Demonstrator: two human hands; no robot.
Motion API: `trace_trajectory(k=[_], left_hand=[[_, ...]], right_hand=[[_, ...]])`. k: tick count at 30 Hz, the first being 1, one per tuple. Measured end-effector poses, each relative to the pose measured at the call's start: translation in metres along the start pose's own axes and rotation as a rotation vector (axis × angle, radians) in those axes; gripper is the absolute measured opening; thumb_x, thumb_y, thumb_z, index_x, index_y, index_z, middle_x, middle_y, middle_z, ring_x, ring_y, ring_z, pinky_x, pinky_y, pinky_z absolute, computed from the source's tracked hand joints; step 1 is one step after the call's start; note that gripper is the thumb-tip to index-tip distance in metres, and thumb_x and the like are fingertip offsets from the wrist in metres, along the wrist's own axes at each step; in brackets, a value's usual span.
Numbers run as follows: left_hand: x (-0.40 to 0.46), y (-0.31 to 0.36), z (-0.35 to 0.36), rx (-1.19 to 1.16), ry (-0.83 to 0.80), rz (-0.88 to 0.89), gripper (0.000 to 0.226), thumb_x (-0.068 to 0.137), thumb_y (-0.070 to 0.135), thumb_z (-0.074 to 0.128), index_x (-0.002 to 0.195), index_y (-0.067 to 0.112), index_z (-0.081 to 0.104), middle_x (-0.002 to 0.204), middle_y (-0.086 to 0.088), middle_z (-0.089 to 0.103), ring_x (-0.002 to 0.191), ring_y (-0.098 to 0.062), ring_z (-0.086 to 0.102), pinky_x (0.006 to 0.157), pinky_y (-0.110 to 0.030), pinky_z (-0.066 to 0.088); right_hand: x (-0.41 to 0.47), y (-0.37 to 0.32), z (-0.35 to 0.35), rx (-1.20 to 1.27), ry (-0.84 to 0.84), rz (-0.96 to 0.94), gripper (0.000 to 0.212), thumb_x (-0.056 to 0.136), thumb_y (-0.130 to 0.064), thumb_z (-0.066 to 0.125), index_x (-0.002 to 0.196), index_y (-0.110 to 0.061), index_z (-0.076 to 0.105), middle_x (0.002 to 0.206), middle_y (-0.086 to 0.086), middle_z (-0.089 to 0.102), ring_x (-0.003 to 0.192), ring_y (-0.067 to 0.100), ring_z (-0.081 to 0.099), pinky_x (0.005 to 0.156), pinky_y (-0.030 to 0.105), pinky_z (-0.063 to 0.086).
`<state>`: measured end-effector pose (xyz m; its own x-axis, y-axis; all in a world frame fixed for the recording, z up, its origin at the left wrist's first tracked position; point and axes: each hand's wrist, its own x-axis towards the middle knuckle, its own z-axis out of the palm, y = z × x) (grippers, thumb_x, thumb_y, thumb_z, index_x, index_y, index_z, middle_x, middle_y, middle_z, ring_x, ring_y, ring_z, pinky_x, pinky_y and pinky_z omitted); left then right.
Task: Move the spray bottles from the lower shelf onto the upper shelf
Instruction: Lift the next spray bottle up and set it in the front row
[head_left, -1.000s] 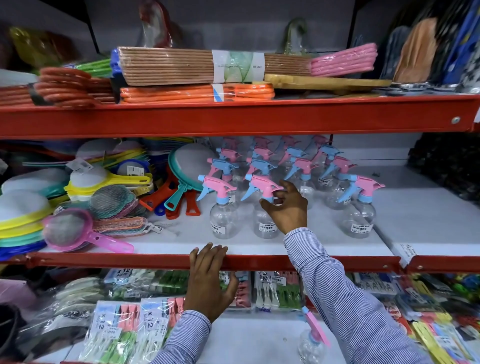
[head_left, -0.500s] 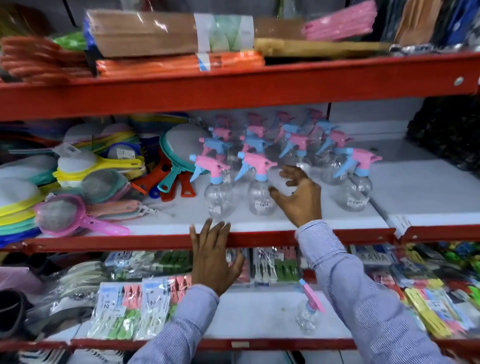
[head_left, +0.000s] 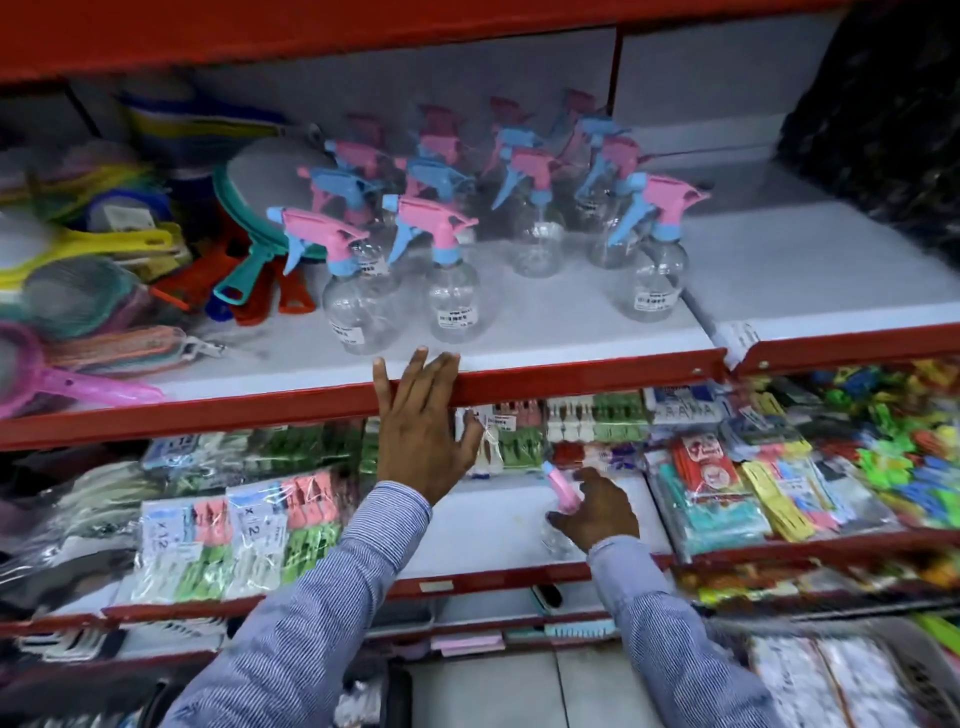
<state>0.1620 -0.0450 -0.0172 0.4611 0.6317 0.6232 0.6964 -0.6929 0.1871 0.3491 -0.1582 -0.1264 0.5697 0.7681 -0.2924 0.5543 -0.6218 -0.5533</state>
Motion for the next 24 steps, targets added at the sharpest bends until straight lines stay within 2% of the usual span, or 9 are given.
trace_trajectory(k=[4,8,11,13,15,17,19,21,24], left_hand=[[-0.002,0.001,-0.003,-0.014,-0.015,-0.002,0.063,0.08,0.038,0.055,0.137,0.012,0.049,0.136,-0.006,0.058,0.142,-0.024,0.036,0.121,-0.058,0.004],[-0.003,0.001,-0.004,-0.006,-0.028,-0.001,0.062,0.08,0.038,0.056,0.137,0.012,0.049,0.135,-0.007,0.058,0.141,-0.024,0.037,0.121,-0.057,0.005],[-0.002,0.001,-0.006,-0.001,-0.038,-0.006,0.062,0.081,0.04,0.053,0.136,0.012,0.049,0.134,-0.007,0.059,0.14,-0.025,0.038,0.121,-0.057,0.006],[-0.002,0.002,-0.006,-0.004,-0.042,-0.015,0.062,0.08,0.041,0.05,0.136,0.012,0.05,0.132,-0.007,0.06,0.139,-0.025,0.039,0.121,-0.057,0.007],[-0.002,0.002,-0.006,-0.013,-0.041,-0.021,0.062,0.08,0.041,0.05,0.135,0.012,0.051,0.131,-0.007,0.06,0.138,-0.025,0.04,0.121,-0.057,0.008],[-0.001,0.003,-0.007,-0.03,-0.04,-0.025,0.061,0.079,0.041,0.051,0.133,0.012,0.052,0.129,-0.007,0.061,0.136,-0.027,0.042,0.12,-0.058,0.01],[-0.001,0.003,-0.007,-0.047,-0.044,-0.027,0.062,0.079,0.041,0.051,0.133,0.012,0.053,0.129,-0.007,0.062,0.135,-0.028,0.044,0.119,-0.059,0.013],[-0.002,0.002,-0.009,-0.05,-0.053,-0.028,0.062,0.078,0.042,0.051,0.133,0.012,0.053,0.128,-0.007,0.063,0.134,-0.028,0.045,0.119,-0.06,0.014],[-0.001,0.002,-0.011,-0.044,-0.069,-0.025,0.063,0.078,0.044,0.05,0.134,0.013,0.052,0.127,-0.006,0.063,0.133,-0.027,0.046,0.118,-0.059,0.015]], right_hand=[[0.007,-0.008,0.005,-0.071,-0.002,0.004,0.041,0.066,-0.029,0.077,0.103,-0.016,0.064,0.102,0.01,0.07,0.093,0.029,0.067,0.078,0.034,0.057],[0.002,-0.023,-0.008,-0.066,0.058,-0.001,0.041,0.064,-0.024,0.077,0.101,-0.009,0.066,0.099,0.015,0.071,0.088,0.029,0.069,0.075,0.033,0.058],[-0.017,-0.042,-0.037,-0.039,0.096,-0.089,0.042,0.061,-0.019,0.078,0.101,-0.01,0.068,0.094,0.014,0.072,0.083,0.029,0.068,0.069,0.03,0.055],[-0.035,-0.06,-0.067,-0.034,0.116,-0.153,0.031,0.06,-0.02,0.077,0.087,-0.009,0.07,0.083,0.012,0.07,0.071,0.027,0.062,0.06,0.026,0.049],[-0.057,-0.077,-0.1,-0.021,0.159,-0.22,0.018,0.061,-0.022,0.074,0.069,-0.011,0.064,0.069,0.01,0.062,0.061,0.026,0.056,0.049,0.023,0.038],[-0.084,-0.098,-0.135,-0.001,0.238,-0.304,0.023,0.061,-0.025,0.073,0.06,-0.015,0.053,0.062,0.006,0.057,0.056,0.024,0.052,0.041,0.024,0.031],[-0.109,-0.118,-0.167,0.043,0.31,-0.394,0.028,0.06,-0.027,0.075,0.06,-0.013,0.051,0.061,0.003,0.06,0.056,0.022,0.054,0.046,0.027,0.038],[-0.119,-0.137,-0.194,0.102,0.385,-0.458,0.025,0.061,-0.027,0.078,0.065,-0.01,0.06,0.065,0.005,0.065,0.061,0.023,0.058,0.054,0.03,0.044],[-0.105,-0.166,-0.222,0.186,0.448,-0.49,0.025,0.062,-0.026,0.083,0.075,-0.011,0.067,0.074,0.005,0.068,0.066,0.021,0.06,0.052,0.019,0.042]])
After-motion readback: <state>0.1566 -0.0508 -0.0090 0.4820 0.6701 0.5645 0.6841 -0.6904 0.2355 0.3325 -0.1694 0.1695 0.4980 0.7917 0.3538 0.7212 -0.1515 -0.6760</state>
